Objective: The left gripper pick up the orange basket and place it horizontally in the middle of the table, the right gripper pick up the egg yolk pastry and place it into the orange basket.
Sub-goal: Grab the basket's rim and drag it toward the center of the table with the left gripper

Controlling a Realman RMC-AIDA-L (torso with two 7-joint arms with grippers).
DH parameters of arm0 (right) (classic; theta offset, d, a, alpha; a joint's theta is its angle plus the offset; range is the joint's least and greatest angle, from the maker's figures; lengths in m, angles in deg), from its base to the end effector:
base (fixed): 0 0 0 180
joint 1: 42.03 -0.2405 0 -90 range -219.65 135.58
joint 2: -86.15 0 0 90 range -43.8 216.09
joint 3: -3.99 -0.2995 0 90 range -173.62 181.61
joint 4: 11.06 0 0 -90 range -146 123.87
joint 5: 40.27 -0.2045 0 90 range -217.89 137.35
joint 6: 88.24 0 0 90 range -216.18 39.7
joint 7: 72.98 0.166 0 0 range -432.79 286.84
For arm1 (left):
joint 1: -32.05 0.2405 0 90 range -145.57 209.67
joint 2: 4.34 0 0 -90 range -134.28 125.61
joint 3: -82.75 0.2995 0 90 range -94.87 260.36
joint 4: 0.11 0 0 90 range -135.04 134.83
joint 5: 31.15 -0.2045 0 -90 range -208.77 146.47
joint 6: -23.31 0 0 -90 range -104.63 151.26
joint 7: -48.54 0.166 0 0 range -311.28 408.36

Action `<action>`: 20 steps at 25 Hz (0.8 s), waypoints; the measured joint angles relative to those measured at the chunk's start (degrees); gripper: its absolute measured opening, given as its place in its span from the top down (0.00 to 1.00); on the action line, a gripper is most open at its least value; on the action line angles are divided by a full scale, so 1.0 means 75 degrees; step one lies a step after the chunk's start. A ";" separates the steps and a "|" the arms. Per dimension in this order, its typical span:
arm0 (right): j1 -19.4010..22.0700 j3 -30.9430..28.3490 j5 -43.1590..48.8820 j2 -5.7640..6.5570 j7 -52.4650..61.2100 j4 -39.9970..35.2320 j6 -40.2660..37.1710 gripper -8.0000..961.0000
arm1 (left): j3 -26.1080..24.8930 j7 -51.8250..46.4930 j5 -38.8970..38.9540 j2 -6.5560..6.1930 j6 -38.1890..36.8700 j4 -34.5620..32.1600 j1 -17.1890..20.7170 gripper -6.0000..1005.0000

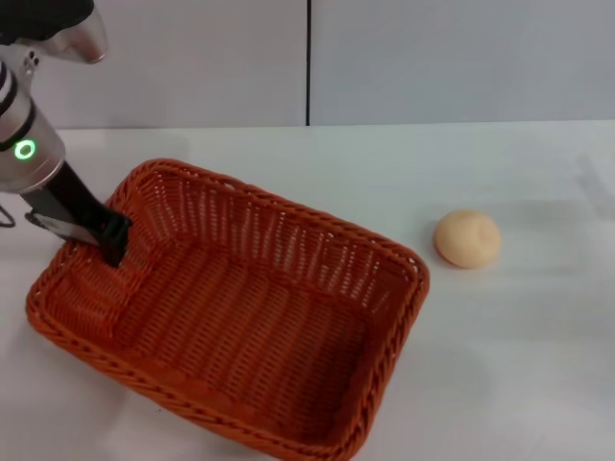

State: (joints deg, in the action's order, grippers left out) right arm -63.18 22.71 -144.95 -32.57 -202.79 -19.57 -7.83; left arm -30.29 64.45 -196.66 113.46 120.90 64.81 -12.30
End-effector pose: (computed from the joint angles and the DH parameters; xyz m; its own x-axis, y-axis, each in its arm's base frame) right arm 0.3741 0.3315 0.0072 0.3532 -0.0004 -0.9355 -0.8943 -0.2938 -0.3375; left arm -0.2556 0.3983 -0.0022 0.3166 0.9345 -0.1624 0.6998 -0.3457 -0.6251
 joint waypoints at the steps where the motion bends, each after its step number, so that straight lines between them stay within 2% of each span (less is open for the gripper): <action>1: -0.0003 -0.0009 0.0000 0.0009 0.0025 -0.0023 -0.0005 0.32 | 0.0002 -0.0164 0.0001 0.0009 0.0007 -0.0003 -0.0042 0.85; 10: -0.0005 -0.0074 -0.0012 0.0047 0.0183 -0.0273 -0.0041 0.32 | -0.0372 -0.1327 0.0089 0.0113 -0.0072 0.0019 -0.0248 0.85; 20: 0.0068 -0.0127 -0.0013 0.0268 0.0399 -0.0312 -0.0085 0.32 | -0.0454 -0.2204 0.0097 0.0112 -0.0433 -0.0316 -0.0445 0.85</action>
State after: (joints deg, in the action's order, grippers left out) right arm -62.67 21.76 -145.04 -30.56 -199.79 -21.91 -8.47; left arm -33.70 47.92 -195.93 114.30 117.65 62.44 -15.64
